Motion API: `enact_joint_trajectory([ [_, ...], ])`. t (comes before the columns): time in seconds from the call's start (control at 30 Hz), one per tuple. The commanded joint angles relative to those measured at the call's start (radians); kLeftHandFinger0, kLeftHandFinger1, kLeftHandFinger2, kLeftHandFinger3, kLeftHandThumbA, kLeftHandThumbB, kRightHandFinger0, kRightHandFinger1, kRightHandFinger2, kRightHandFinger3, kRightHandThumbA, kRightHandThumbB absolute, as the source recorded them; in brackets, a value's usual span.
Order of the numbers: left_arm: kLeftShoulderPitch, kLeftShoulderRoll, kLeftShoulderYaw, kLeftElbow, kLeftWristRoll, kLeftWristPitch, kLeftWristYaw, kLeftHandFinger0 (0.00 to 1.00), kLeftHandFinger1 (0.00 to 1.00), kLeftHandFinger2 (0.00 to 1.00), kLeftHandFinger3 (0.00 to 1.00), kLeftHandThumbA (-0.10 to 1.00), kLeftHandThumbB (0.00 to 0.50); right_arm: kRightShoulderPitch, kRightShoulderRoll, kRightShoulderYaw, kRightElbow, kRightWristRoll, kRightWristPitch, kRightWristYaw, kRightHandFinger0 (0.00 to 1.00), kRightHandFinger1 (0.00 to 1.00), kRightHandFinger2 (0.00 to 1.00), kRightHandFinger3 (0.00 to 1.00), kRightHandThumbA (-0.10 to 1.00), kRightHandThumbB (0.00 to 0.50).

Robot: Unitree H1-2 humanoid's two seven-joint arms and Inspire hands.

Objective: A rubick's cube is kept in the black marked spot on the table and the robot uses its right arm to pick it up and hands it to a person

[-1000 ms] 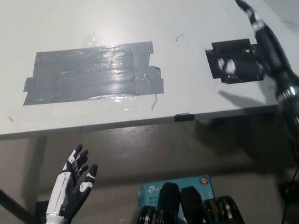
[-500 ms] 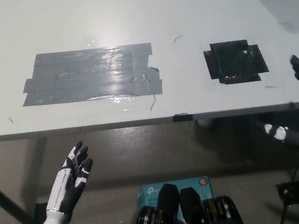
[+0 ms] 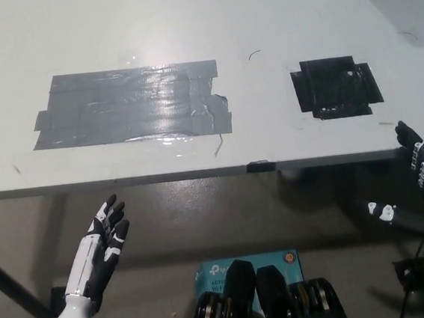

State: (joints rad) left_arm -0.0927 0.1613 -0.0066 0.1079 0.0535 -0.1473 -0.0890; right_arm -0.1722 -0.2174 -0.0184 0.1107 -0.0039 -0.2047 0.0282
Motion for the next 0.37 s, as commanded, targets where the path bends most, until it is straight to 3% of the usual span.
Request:
enact_joint_trajectory([
  [0.0, -0.007, 0.003, 0.003, -0.03, -0.013, -0.035, -0.003, 1.0, 1.0, 1.0, 1.0, 0.84, 0.109, -0.028, -0.008, 0.004, -0.005, 0.026, -0.057, 0.038, 1.0, 1.0, 1.0, 1.0, 0.96, 0.227],
  [0.17, 0.011, 0.001, 0.001, -0.039, -0.012, -0.031, -0.003, 0.99, 1.0, 1.0, 1.0, 0.83, 0.107, -0.007, -0.003, 0.027, -0.014, -0.009, -0.044, 0.05, 1.0, 1.0, 1.0, 1.0, 0.98, 0.27],
  [0.33, 0.019, -0.001, -0.001, -0.039, -0.01, -0.033, -0.003, 1.0, 1.0, 1.0, 1.0, 0.82, 0.106, 0.001, -0.003, 0.04, -0.016, -0.017, -0.045, 0.056, 1.0, 1.0, 1.0, 1.0, 0.98, 0.282],
])
